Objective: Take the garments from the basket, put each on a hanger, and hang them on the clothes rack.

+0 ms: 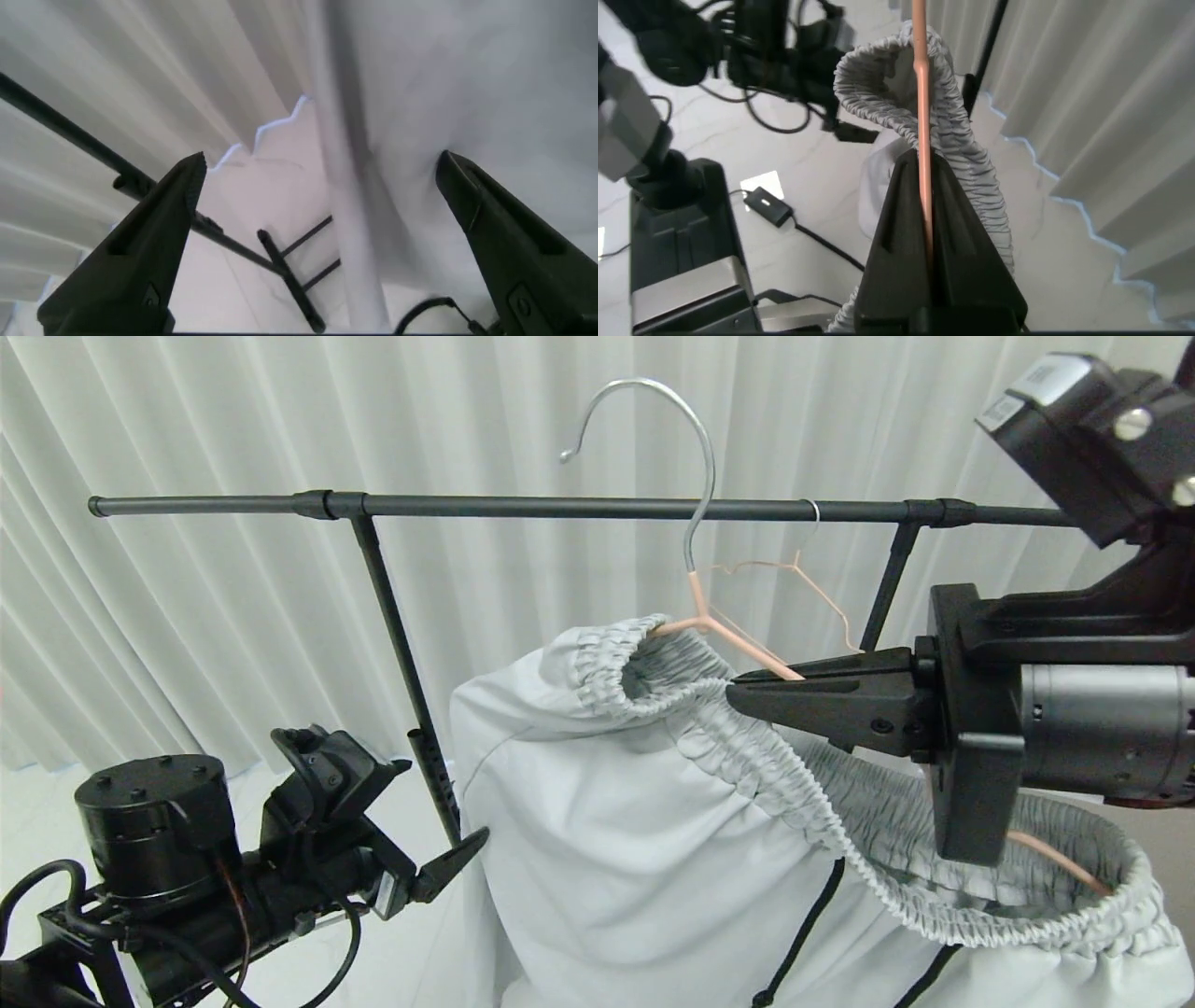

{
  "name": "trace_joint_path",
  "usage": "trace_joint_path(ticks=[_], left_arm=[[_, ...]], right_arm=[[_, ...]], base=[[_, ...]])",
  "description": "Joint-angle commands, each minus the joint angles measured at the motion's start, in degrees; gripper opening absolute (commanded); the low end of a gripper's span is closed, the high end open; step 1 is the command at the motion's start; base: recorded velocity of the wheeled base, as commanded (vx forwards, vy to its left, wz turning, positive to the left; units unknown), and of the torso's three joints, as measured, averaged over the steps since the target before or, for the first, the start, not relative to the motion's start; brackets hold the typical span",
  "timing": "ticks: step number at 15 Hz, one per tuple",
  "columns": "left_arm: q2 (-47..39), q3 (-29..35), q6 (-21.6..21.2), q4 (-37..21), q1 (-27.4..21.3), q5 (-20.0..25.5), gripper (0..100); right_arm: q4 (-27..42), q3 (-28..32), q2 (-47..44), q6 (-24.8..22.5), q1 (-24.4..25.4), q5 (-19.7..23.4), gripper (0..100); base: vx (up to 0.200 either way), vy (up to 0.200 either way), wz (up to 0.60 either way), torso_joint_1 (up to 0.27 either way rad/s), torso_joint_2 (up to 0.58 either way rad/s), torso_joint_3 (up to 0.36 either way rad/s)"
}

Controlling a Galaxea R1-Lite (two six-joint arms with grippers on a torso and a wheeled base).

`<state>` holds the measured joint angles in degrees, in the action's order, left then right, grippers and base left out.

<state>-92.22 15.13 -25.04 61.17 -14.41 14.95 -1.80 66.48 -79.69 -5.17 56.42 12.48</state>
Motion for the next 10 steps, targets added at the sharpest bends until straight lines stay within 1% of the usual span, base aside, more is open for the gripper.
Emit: trace_joint_path(ticks=[1, 3, 4, 5, 6, 7, 9, 10], left_arm=[[-2.8, 0.6, -0.1, 0.8, 1.0, 0.1, 100], [-6.3, 0.3, -0.7, 4.1, 3.8, 0.2, 100], [-7.3, 0.3, -0.7, 6.3, 4.1, 0.3, 100], [-9.0, 0.3, -0.8, 9.1, 4.1, 0.3, 0], [-10.2, 0.3, -0.9, 11.0, 4.1, 0.3, 0], [-10.5, 0.2, -0.9, 11.7, 4.1, 0.3, 0], [-11.0, 0.0, -1.4, 12.1, 4.0, 0.3, 0], [-11.0, 0.0, -2.6, 12.2, 4.2, 0.2, 0]], right_arm=[[0.0, -0.1, 0.8, 0.0, 1.2, 0.0, 0], [0.0, 0.1, 0.8, 0.0, 1.4, 0.0, 0], [0.0, 0.1, 0.9, 0.0, 1.5, 0.0, 0], [0.0, 0.1, 0.9, 0.0, 1.6, 0.0, 0], [0.0, 0.1, 0.9, 0.0, 1.9, 0.0, 0], [0.0, 0.1, 0.8, 0.0, 2.0, 0.0, 0], [0.0, 0.1, 0.8, 0.0, 2.1, -0.1, 0], [0.0, 0.1, 0.9, 0.0, 2.0, -0.3, 0]], base=[[0.000, 0.000, 0.00, 0.000, 0.00, 0.000], [0.000, 0.000, 0.00, 0.000, 0.00, 0.000], [0.000, 0.000, 0.00, 0.000, 0.00, 0.000], [0.000, 0.000, 0.00, 0.000, 0.00, 0.000], [0.000, 0.000, 0.00, 0.000, 0.00, 0.000], [0.000, 0.000, 0.00, 0.000, 0.00, 0.000], [0.000, 0.000, 0.00, 0.000, 0.00, 0.000], [0.000, 0.000, 0.00, 0.000, 0.00, 0.000]])
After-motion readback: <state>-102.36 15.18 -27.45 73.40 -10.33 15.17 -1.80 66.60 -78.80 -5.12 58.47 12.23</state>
